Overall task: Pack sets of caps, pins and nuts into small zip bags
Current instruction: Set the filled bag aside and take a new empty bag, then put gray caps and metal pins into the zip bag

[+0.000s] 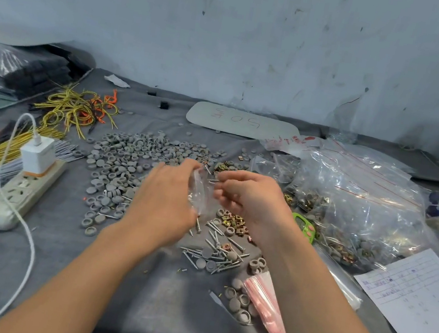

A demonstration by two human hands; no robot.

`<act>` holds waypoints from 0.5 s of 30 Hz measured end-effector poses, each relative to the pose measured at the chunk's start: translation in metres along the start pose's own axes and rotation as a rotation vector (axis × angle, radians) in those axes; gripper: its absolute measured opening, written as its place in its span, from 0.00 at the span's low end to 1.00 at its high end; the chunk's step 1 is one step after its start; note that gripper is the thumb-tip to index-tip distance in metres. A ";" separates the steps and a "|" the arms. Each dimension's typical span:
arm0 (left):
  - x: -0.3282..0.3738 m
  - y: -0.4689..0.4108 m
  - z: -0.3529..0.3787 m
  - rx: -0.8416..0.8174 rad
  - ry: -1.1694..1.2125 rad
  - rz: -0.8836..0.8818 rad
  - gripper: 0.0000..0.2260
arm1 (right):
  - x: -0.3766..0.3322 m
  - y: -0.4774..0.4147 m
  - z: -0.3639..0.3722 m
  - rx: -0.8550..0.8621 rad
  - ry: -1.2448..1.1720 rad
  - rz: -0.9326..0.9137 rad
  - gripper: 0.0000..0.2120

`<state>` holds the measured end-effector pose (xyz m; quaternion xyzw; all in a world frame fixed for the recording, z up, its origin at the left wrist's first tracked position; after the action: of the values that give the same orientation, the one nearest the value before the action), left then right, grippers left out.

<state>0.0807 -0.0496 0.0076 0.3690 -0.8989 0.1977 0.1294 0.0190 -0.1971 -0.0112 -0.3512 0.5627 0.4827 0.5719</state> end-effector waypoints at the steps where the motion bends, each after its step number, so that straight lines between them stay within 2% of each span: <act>1: -0.009 -0.001 -0.001 -0.023 0.013 -0.055 0.26 | -0.003 0.000 -0.012 0.111 0.197 -0.013 0.10; 2: -0.017 -0.002 -0.001 -0.056 0.020 -0.109 0.28 | -0.007 -0.001 -0.019 0.189 0.474 -0.007 0.11; 4: -0.033 -0.003 -0.001 -0.121 0.010 -0.203 0.35 | -0.002 -0.008 -0.011 0.157 0.937 0.076 0.10; 7: -0.044 -0.005 0.004 -0.189 0.003 -0.272 0.37 | 0.019 -0.013 0.007 0.075 1.314 0.207 0.04; 9: -0.046 -0.007 0.006 -0.216 0.017 -0.265 0.34 | 0.024 -0.011 0.014 0.067 1.412 0.214 0.03; 12: -0.042 -0.008 0.008 -0.228 0.023 -0.227 0.28 | 0.033 -0.012 0.014 0.031 1.392 0.281 0.12; 15: -0.038 -0.009 0.012 -0.247 0.030 -0.210 0.26 | 0.038 -0.011 0.020 -0.024 1.386 0.362 0.14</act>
<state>0.1126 -0.0372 -0.0152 0.4393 -0.8708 0.0767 0.2072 0.0319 -0.1759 -0.0474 -0.4844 0.8407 0.2418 -0.0100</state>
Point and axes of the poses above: each hand's wrist, its own y-axis away from the middle knuckle, its own z-axis out of the palm, x = y × z, the point moved 7 cm from there along -y, towards the middle knuckle, and after that the axes turned 13 degrees about -x, right-handed, at the moved point
